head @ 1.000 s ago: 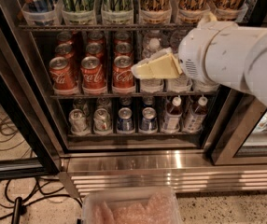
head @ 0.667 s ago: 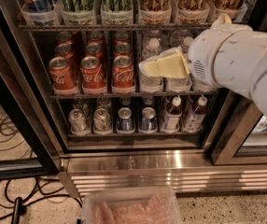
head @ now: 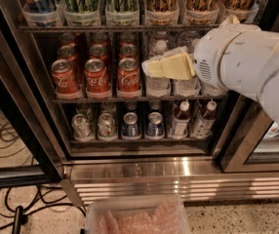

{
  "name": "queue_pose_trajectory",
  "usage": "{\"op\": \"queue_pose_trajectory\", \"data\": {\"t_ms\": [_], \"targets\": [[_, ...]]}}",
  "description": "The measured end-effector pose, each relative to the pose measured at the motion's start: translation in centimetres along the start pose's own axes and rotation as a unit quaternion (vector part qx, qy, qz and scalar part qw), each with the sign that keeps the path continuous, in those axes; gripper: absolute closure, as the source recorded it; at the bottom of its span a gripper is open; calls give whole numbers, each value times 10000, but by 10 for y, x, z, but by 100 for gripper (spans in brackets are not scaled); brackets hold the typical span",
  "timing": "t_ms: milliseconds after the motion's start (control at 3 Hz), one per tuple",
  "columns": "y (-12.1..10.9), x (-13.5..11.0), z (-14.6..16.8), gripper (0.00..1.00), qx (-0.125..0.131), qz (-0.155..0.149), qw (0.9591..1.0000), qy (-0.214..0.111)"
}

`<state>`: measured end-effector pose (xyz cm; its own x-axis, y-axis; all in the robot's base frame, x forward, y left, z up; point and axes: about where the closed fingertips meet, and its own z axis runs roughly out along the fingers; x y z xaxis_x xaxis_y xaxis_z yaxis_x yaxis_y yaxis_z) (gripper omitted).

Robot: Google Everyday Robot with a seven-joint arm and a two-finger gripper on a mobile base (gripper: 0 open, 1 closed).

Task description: Pick orange can from top shelf of fridge

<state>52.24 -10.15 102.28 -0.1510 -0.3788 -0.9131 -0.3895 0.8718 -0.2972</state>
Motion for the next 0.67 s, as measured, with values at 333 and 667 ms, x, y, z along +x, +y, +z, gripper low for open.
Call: {"op": "queue_pose_trajectory", "data": {"t_ms": [333,667], "targets": [[6,-7,8,0,22,141,9996,-242],[10,-19,21,19,39,277,9978,-598]]}}
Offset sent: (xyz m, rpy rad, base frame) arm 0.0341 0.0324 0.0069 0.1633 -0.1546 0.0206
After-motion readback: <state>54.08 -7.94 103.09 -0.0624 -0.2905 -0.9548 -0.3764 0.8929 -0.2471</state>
